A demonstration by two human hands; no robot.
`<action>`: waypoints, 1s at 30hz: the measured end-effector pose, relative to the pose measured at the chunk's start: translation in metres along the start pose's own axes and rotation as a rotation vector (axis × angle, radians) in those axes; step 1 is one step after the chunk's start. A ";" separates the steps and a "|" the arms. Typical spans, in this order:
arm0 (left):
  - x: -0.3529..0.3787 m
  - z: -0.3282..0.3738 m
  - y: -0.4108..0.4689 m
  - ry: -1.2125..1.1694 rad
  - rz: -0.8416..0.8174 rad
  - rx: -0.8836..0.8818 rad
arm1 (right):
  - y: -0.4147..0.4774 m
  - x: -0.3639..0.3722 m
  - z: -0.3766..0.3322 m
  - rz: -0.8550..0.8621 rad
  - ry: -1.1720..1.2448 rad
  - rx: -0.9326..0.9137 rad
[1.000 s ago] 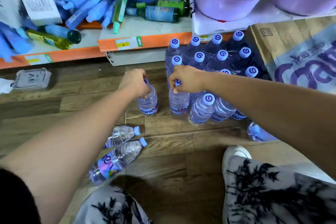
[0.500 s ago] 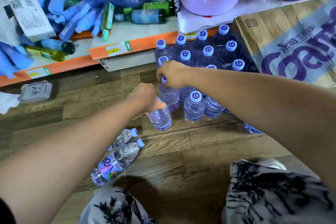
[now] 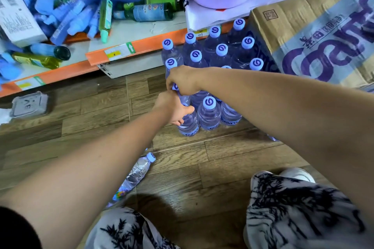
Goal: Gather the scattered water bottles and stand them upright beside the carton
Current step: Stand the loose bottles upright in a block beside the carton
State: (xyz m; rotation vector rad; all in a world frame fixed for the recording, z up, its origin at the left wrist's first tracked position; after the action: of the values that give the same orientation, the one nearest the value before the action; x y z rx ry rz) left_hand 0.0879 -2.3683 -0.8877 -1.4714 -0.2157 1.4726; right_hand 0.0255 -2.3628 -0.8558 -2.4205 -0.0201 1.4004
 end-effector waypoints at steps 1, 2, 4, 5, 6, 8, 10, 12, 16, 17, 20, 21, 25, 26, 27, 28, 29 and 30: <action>0.001 -0.002 0.000 -0.023 0.004 -0.009 | 0.000 0.002 0.001 -0.006 0.004 0.002; 0.001 -0.004 0.001 -0.050 0.011 -0.013 | 0.001 0.003 0.002 -0.008 0.002 0.002; -0.002 -0.007 0.003 -0.099 0.024 -0.029 | 0.000 0.001 0.002 -0.002 -0.017 -0.003; -0.004 -0.008 0.004 -0.111 0.025 -0.038 | 0.000 0.000 0.002 0.005 -0.028 -0.009; -0.005 -0.008 0.005 -0.117 0.025 -0.044 | 0.000 -0.002 0.002 0.009 -0.036 -0.013; -0.008 -0.007 0.005 -0.129 0.034 -0.048 | 0.002 -0.004 0.002 0.008 -0.046 -0.015; -0.008 -0.004 0.005 -0.133 0.045 -0.039 | 0.004 -0.004 0.005 0.004 -0.045 -0.006; -0.008 -0.003 0.006 -0.133 0.054 -0.032 | 0.006 -0.003 0.007 0.002 -0.051 0.001; -0.010 -0.005 0.006 -0.097 0.087 -0.007 | 0.006 -0.004 0.001 0.005 -0.059 -0.017; -0.010 -0.005 0.005 -0.075 0.092 0.004 | 0.005 -0.004 -0.002 0.006 -0.059 -0.023; -0.009 -0.002 0.002 0.025 0.114 0.052 | 0.005 -0.006 -0.009 0.015 -0.040 -0.038; -0.010 -0.001 0.000 0.045 0.122 0.067 | 0.005 -0.006 -0.010 0.015 -0.038 -0.040; -0.010 -0.002 -0.001 0.166 0.176 0.129 | 0.006 -0.005 -0.007 0.007 -0.042 -0.039; -0.010 0.000 -0.001 0.199 0.196 0.149 | 0.007 -0.005 -0.005 0.010 -0.038 -0.042; -0.011 0.001 -0.003 0.223 0.213 0.165 | 0.008 -0.003 -0.003 0.014 -0.029 -0.043; -0.012 0.003 -0.003 0.243 0.229 0.181 | 0.009 -0.003 -0.001 0.024 -0.019 -0.041; -0.011 0.004 -0.003 0.258 0.238 0.189 | 0.009 -0.002 0.002 0.037 -0.010 -0.037; -0.011 0.005 -0.004 0.272 0.246 0.197 | 0.009 0.000 0.004 0.047 -0.005 -0.032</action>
State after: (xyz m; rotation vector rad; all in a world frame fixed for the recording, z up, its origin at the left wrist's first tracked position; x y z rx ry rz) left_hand 0.0827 -2.3717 -0.8765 -1.5556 0.2773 1.4193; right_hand 0.0205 -2.3703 -0.8599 -2.4590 0.0140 1.4367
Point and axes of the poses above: each hand's wrist, its own y-axis towards the middle knuckle, its own x-axis out of the palm, z = x × y, the point moved 9 cm from there along y, towards the middle knuckle, and after that the axes turned 15 degrees about -x, right-handed, at the moved point
